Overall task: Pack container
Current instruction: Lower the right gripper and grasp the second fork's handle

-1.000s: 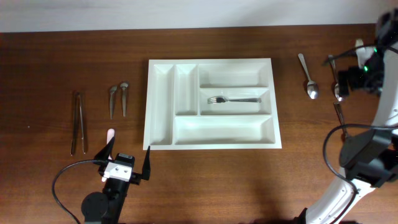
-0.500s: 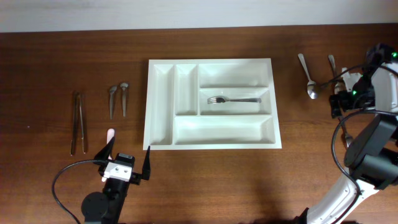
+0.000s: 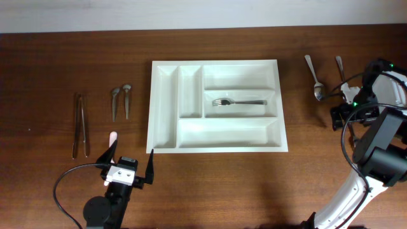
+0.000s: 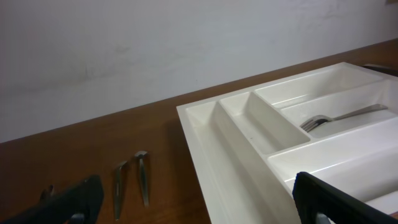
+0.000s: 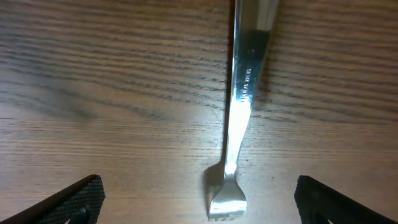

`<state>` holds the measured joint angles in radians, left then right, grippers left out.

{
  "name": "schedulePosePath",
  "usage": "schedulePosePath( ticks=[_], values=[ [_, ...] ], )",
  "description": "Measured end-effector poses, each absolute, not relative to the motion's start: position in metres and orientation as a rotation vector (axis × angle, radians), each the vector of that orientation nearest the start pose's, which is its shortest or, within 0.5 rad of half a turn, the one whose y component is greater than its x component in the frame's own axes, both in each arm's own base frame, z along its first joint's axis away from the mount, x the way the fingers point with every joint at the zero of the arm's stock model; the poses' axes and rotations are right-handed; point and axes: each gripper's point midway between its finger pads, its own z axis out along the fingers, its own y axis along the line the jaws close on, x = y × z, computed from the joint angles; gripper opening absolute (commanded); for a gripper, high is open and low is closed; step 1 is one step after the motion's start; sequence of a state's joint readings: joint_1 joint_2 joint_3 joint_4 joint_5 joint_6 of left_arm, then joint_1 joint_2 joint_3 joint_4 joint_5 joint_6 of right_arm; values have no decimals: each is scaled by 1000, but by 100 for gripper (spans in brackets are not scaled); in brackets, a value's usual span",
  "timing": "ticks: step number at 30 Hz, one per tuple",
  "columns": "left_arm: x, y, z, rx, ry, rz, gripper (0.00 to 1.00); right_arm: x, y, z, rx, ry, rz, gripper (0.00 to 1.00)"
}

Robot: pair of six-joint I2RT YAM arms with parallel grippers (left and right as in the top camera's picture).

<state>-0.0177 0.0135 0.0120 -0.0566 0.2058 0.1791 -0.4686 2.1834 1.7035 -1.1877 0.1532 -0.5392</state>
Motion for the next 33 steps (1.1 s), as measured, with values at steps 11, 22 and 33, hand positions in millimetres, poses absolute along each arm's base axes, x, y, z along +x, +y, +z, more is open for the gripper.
schedulePosePath(
  ticks=[11,22,33],
  values=[
    [242,-39,163,316,1597,-44,99,337,-199,9,-117,3309,-57,99],
    [242,-39,163,316,1597,-44,99,336,-198,-2,-75,3330,-44,99],
    [242,-39,163,316,1597,-44,99,343,-209,1,12,3302,-145,96]
  ],
)
